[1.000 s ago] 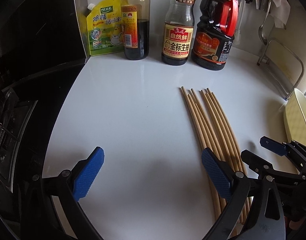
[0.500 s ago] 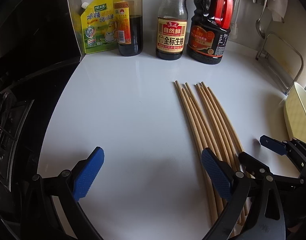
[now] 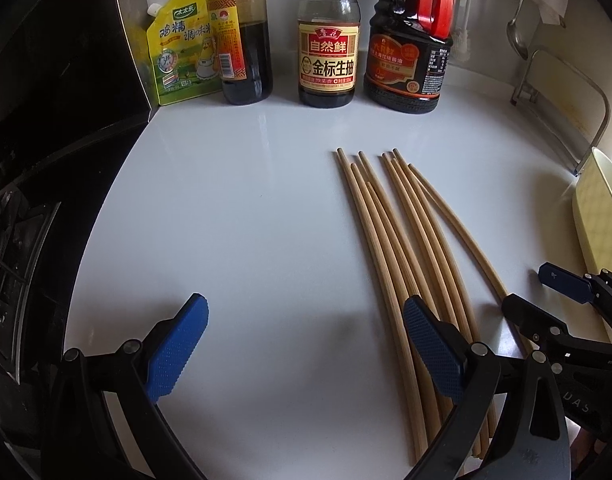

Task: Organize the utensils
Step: 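Separate one chopstick from the row with the right gripper while the left gripper pulls another, then close the right gripper on one chopstick while the left gripper closes on another, then carry both chopsticks over the cream basin and open both grippers to drop them, then withdraw both open tools from the basin back toward the chopstick row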

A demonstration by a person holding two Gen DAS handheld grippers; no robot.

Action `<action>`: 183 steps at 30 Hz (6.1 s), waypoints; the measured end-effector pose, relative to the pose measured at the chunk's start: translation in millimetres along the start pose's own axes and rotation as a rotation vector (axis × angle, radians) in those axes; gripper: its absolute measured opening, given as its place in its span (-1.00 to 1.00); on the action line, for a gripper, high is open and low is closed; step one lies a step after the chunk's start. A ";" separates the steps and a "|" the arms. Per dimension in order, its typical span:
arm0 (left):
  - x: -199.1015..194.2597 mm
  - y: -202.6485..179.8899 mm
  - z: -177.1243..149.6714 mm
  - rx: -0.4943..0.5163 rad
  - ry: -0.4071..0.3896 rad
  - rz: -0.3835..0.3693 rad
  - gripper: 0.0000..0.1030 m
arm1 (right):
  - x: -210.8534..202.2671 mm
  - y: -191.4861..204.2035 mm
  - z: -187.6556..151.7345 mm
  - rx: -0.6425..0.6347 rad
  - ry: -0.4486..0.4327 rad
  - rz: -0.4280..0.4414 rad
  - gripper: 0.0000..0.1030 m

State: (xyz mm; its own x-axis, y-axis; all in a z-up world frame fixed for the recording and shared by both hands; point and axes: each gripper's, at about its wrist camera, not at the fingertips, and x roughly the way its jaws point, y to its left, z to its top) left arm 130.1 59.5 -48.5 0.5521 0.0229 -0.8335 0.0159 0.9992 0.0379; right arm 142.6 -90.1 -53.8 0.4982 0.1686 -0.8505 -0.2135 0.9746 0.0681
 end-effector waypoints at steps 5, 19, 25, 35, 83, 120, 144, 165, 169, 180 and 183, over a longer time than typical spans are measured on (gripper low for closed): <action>6.4 -2.3 -1.1 0.017 0.016 0.009 0.88 | -0.4 -2.3 0.3 0.003 0.000 0.001 0.08; 11.5 -5.9 -0.4 0.035 0.036 0.028 0.90 | 0.4 -0.6 0.1 -0.003 -0.001 -0.002 0.08; 9.1 2.0 2.1 0.021 0.038 0.035 0.88 | 0.7 0.2 0.6 -0.005 -0.004 -0.004 0.07; 20.3 11.2 12.8 -0.023 0.053 -0.003 0.90 | 2.6 13.8 -0.5 -0.061 -0.028 -0.011 0.05; -110.1 -211.8 50.7 0.283 -0.116 -0.515 -0.86 | -183.9 -161.4 -49.5 0.415 -0.336 -0.148 -0.88; -78.9 -307.7 63.1 0.377 -0.092 -0.420 0.21 | -158.6 -244.4 -84.4 0.604 -0.248 -0.202 -0.74; -104.6 -223.3 51.0 0.319 -0.130 -0.354 0.47 | -162.5 -195.5 -63.0 0.489 -0.263 -0.147 -0.34; -119.8 -127.3 31.9 0.246 -0.171 -0.234 0.54 | -143.5 -115.1 -44.6 0.332 -0.238 -0.032 -0.20; -122.3 -104.0 27.9 0.228 -0.181 -0.219 0.57 | -139.3 -94.8 -41.4 0.291 -0.230 -0.011 -0.20; -111.9 -41.1 16.8 0.162 -0.164 -0.180 0.61 | -127.6 -35.8 -31.7 0.193 -0.218 0.070 -0.18; -106.9 -26.8 14.2 0.137 -0.154 -0.171 0.61 | -122.9 -19.7 -27.5 0.159 -0.215 0.085 -0.16</action>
State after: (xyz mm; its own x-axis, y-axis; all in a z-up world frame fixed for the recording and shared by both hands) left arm 82.5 29.8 47.4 0.6518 -0.1623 -0.7409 0.2269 0.9738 -0.0137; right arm 62.5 -134.0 35.1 0.6545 0.2619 -0.7093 -0.1361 0.9636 0.2303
